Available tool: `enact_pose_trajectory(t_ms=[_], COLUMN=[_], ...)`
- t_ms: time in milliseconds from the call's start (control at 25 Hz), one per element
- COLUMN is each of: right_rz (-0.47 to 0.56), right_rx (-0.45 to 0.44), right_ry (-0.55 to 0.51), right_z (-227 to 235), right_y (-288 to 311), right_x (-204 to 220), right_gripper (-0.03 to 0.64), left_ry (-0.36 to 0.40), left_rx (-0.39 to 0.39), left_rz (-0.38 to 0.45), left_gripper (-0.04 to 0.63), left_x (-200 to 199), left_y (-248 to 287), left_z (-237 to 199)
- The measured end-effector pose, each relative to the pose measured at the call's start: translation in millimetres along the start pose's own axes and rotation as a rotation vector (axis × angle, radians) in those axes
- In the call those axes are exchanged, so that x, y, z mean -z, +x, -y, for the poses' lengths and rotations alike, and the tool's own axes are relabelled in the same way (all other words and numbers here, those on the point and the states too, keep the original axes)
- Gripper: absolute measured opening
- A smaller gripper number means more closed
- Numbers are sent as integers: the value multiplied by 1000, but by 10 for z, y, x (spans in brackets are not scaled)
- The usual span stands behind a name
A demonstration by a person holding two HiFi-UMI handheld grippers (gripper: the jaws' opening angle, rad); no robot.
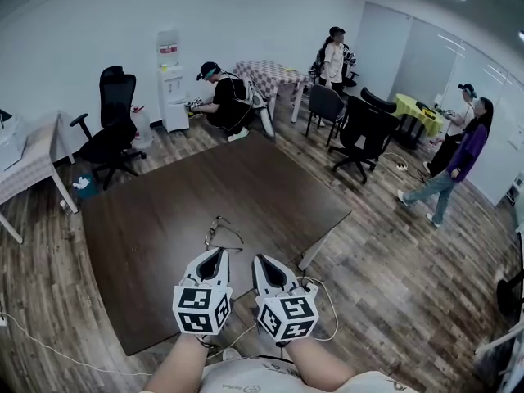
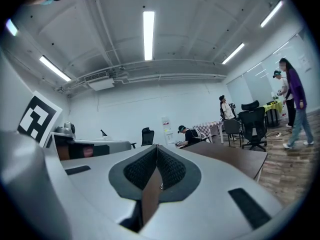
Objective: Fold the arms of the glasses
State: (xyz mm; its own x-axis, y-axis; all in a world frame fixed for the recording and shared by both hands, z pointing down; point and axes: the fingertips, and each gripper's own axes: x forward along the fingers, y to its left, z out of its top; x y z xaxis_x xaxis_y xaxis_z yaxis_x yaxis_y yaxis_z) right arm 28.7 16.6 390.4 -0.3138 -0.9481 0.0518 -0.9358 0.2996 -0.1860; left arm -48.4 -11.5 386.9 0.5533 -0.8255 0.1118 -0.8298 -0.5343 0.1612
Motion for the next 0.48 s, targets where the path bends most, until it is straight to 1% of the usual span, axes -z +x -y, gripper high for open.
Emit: enact_pose_trajectory(t_ms=[240,480], right_rz=[-9,-23], right_rx=[17,36], right_ry=[-8,5], right_z=[-41,12], right_y=[424,612], right_x=[37,101], right_gripper=[15,15], left_ry=[-14,-25], left_rx=[6,-7], left_rz=[-14,-46], left_gripper=[14,14], left_x=[5,107], left_y=[204,342], left_z=[-362,-581])
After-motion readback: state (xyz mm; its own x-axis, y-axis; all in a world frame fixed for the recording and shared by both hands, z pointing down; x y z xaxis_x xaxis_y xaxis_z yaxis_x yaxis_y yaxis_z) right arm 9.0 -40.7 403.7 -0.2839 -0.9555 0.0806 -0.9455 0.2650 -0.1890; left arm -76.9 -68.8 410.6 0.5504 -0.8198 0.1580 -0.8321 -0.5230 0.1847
